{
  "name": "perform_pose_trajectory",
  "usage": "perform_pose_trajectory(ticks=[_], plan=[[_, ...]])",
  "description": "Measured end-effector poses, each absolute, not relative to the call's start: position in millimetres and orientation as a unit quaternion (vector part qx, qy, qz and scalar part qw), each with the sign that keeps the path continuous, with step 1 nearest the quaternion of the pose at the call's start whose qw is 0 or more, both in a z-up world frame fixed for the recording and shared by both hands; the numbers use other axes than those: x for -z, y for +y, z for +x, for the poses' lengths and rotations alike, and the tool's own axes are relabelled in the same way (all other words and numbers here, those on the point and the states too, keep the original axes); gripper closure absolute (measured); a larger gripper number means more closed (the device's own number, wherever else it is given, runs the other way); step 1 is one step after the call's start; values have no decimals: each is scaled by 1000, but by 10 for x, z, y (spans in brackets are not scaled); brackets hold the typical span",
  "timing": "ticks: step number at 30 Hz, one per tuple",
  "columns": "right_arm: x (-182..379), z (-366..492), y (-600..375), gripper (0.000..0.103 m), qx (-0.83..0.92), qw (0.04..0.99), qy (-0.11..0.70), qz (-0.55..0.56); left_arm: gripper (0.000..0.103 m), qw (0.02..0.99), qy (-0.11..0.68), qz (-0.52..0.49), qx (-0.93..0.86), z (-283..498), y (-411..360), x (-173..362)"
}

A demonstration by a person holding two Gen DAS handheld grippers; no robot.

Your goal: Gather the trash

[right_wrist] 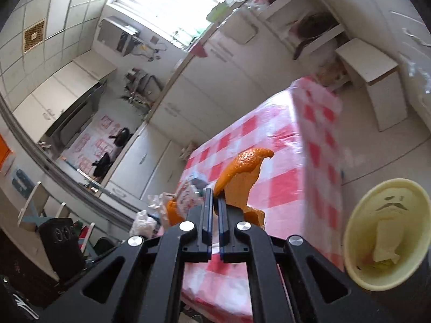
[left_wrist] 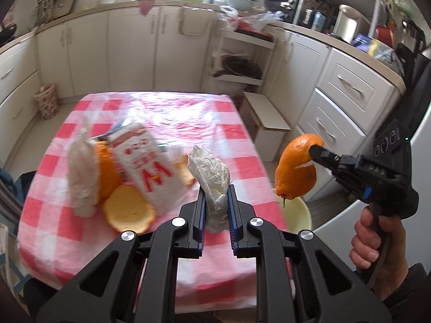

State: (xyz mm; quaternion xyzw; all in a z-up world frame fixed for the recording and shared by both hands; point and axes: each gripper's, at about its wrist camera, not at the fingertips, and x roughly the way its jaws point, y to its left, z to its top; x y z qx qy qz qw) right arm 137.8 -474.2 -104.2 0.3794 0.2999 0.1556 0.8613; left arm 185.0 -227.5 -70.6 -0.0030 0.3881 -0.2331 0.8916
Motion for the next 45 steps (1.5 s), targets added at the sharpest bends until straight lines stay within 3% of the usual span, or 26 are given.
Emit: perform_pose_trajectory(ticks=[6,8,10,11,14,16,22,26,32,45], plan=[[1489,1272,-5315,98,-7,830,364,422,89,868,398,14,296,1844,-3123,818],[1686,1285,-5481,91,38,804,392,445,89,858,407,11,313,1885,-3374,883],[1918,1282,-5667,44,80,761,415,493,89,847,420,11,327,1945,-3632,978],[1968,1261,-5726,42,96,750,412,508,89,839,429,13,334,1983,-3771,1054],[1857,1221,-5805,41,109,766,388,500,89,819,455,23,348,2042,-4097,1280],[1733,1219,-5802,35,114,785,373,481,89,808,474,29,349,2087,-4237,1444],[1601,1208,-5861,35,125,809,338,464,84,789,503,44,351,2120,-4474,1744],[1498,1154,-5891,34,134,823,317,453,65,787,501,50,357,2094,-4496,1754],[1467,1164,-5864,33,127,827,312,450,63,794,494,51,350,2059,-4396,1670],[1391,1379,-5542,30,90,836,335,424,47,840,451,101,283,1851,-3739,1369]])
